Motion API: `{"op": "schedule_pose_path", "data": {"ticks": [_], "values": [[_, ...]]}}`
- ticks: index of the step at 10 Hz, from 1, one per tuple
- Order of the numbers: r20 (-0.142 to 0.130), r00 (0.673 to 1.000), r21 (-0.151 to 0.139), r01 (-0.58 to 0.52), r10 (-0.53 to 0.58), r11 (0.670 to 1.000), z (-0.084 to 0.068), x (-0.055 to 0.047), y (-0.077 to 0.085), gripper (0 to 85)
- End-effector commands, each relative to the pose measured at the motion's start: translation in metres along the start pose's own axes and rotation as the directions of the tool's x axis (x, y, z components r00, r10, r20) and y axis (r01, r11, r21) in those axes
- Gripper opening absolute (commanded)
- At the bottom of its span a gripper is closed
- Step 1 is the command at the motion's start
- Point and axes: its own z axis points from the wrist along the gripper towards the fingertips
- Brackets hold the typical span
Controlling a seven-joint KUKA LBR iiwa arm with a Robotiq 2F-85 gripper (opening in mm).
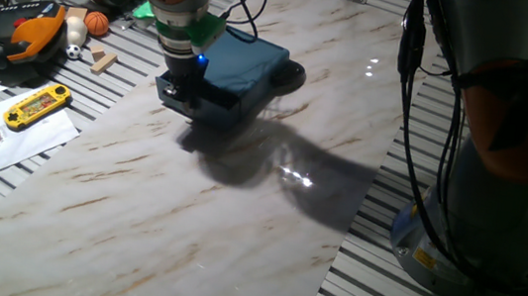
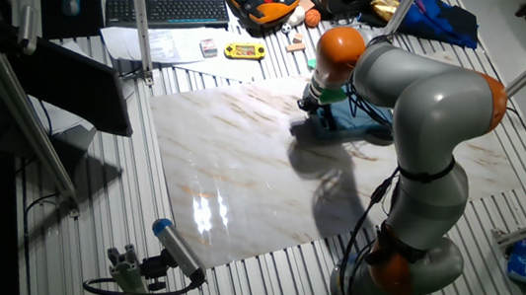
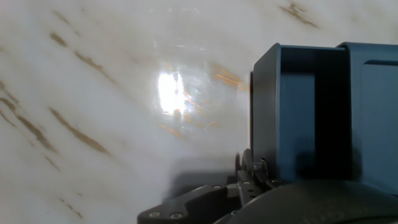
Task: Take something out of a drawer
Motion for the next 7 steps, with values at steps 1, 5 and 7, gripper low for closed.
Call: {"op": "schedule_pose_path", "data": {"ticks": [1, 5, 7], "values": [[0.0, 1.0, 0.0, 0.0, 0.0, 1.0, 0.0, 0.0, 0.002, 0.0], [-0.002, 1.0, 0.011, 0.0, 0.0, 1.0, -0.003, 0.001, 0.013, 0.0], [-0.002, 1.0, 0.015, 0.003, -0.003, 1.0, -0.004, 0.001, 0.015, 0.0]]}}
